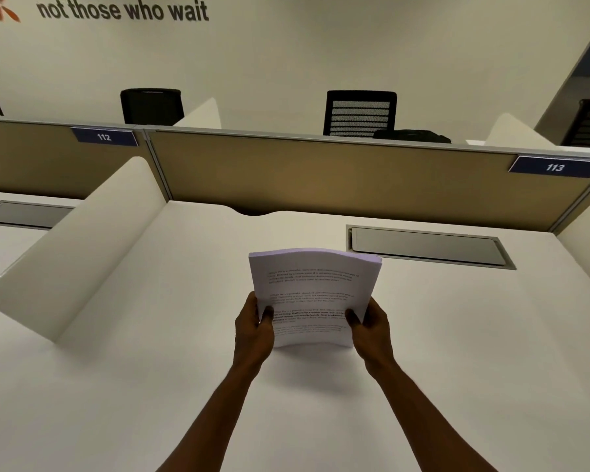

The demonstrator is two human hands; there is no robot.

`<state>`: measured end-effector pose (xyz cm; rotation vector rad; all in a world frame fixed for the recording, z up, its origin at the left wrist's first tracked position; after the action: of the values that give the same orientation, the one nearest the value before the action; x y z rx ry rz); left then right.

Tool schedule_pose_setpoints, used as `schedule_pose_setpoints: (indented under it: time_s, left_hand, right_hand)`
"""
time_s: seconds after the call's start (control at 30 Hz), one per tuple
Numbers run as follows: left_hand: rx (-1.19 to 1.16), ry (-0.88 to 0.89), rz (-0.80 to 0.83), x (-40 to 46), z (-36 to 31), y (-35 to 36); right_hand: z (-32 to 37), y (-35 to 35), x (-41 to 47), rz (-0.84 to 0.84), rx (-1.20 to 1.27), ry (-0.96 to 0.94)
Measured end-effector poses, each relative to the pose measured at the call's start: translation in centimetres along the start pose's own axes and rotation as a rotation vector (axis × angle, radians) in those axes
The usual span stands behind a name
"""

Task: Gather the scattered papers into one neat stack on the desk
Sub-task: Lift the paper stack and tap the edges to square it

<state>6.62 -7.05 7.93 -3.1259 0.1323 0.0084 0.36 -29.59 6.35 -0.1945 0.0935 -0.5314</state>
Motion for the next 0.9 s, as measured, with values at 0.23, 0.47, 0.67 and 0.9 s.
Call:
schedule_pose_setpoints:
  time_s: [0.23,0.47,0.67,0.9]
  left_hand:
    - [0.007,-0.014,0.01,0.3,0.5,-0.2]
    - [0.245,0.391,-0.22,1.6,-7.6,-2.6]
    - [0.755,0.675,0.134,3.4,-15.9,0.0]
    - [0.57,0.317,0.395,4.8,-13.4,0.3]
  right_hand:
    - [0.0,0.0,-0.1,0.008,-0.094,-0.035]
    - [3.6,-1.6,1.1,-0.001,-0.348,-0.239]
    - [8.6,-1.3,1.8,0.097,-0.625,-0.466]
    - [11.7,-1.0,1.6,0.161,-0.804,-0.617]
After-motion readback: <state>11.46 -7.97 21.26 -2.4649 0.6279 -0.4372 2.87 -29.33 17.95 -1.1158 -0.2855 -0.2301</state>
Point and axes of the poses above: each hand's wrist, its own x-axis towards the middle knuckle, its own y-axis out of the palm, z = x × y, the point moved 6 cm from there along x, towards the middle knuckle, and after that the axes turned 7 degrees about -x, right-handed, at the moved point
